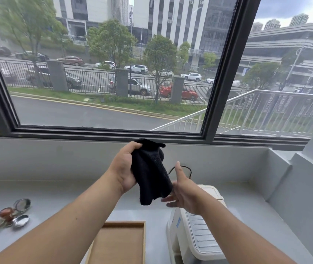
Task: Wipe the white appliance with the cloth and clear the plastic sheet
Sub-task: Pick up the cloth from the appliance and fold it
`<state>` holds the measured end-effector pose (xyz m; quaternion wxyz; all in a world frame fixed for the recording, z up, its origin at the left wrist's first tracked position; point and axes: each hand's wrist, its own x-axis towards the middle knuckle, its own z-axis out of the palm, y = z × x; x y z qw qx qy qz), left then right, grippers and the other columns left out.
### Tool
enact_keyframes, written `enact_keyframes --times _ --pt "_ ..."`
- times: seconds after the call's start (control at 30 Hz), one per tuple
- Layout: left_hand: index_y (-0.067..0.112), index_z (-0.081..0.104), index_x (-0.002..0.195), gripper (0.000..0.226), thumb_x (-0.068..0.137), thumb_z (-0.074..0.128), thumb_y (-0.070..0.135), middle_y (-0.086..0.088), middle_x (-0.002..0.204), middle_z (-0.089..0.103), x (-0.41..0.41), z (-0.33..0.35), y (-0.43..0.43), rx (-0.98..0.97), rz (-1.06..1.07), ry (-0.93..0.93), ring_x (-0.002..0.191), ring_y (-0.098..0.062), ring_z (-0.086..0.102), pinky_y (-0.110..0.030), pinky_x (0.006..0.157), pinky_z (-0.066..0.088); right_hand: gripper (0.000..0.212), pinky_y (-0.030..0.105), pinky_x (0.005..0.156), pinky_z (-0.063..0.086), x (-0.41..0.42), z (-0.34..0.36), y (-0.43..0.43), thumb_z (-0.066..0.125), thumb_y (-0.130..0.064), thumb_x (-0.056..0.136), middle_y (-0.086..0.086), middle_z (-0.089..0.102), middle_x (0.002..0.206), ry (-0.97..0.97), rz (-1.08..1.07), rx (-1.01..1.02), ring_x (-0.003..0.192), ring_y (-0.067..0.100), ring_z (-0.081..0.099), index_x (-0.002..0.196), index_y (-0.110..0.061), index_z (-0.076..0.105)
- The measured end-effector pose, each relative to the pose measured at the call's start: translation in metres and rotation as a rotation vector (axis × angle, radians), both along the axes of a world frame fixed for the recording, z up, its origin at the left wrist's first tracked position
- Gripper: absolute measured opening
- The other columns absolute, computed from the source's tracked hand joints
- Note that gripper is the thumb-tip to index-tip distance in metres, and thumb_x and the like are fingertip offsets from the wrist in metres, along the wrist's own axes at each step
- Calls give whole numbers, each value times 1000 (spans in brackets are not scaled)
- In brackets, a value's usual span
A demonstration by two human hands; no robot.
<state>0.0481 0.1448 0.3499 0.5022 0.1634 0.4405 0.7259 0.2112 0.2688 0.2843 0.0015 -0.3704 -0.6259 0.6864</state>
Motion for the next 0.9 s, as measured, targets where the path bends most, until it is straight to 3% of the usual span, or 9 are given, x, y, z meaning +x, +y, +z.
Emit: enact_keyframes --times 0.07,0.17,0.27,0.33,0.43,0.53,0.67,0.8,0.9 --pt "10 85 92 37 93 55 32 -17 105 79 1 2 4 5 36 0 89 -31 78 -37 69 65 107 41 105 49 -4 6 -2 7 -90 89 10 79 113 141 60 -137 107 23 70 105 -17 83" --pt "7 82 107 40 91 57 34 -21 118 76 3 3 7 12 71 13 100 -34 76 -40 77 65 66 38 89 52 -10 20 -1 38 -60 106 11 75 108 357 23 -156 99 25 69 123 -8 74" --pt "10 84 99 39 91 55 35 -19 114 78 3 1 7 9 127 17 99 -34 77 -38 75 64 39 36 77 49 -14 30 5 54 -28 105 8 69 100 483 -60 -115 91 25 64 128 2 63" --pt "11 85 98 41 92 53 36 -16 109 79 2 -1 6 0 154 30 95 -32 78 -36 72 64 24 33 68 50 -16 35 11 56 -19 104 7 68 99 514 -108 -153 79 21 64 126 -8 60" --pt "13 85 101 41 89 53 37 -14 110 79 0 -5 3 -45 195 48 92 -31 78 -36 71 63 31 32 63 55 -20 36 19 54 -7 104 9 69 110 577 -138 -232 77 21 68 134 -12 56" --pt "17 85 89 36 85 56 38 -10 97 80 -5 -13 1 -143 243 105 79 -27 77 -35 63 62 37 35 69 62 -23 36 31 53 3 101 14 68 119 624 -175 -240 86 24 70 136 -11 53" --pt "19 80 75 26 83 60 33 -8 78 72 -14 -27 -7 -391 298 217 61 -24 69 -31 57 58 42 37 64 62 -23 38 53 59 3 99 15 72 103 577 -190 -127 75 23 72 135 -20 53" --pt "13 77 94 21 89 61 26 -5 76 76 -21 -43 -8 -579 374 386 69 -25 66 -33 60 54 46 36 68 59 -20 37 74 60 4 99 14 73 92 556 -98 -41 77 25 71 134 -25 56" --pt "20 67 111 27 88 72 30 -8 102 77 -19 -49 -6 -641 297 534 90 -26 73 -40 70 62 48 31 68 56 -18 35 83 58 6 98 9 72 92 504 -22 63 80 22 70 133 -27 59"
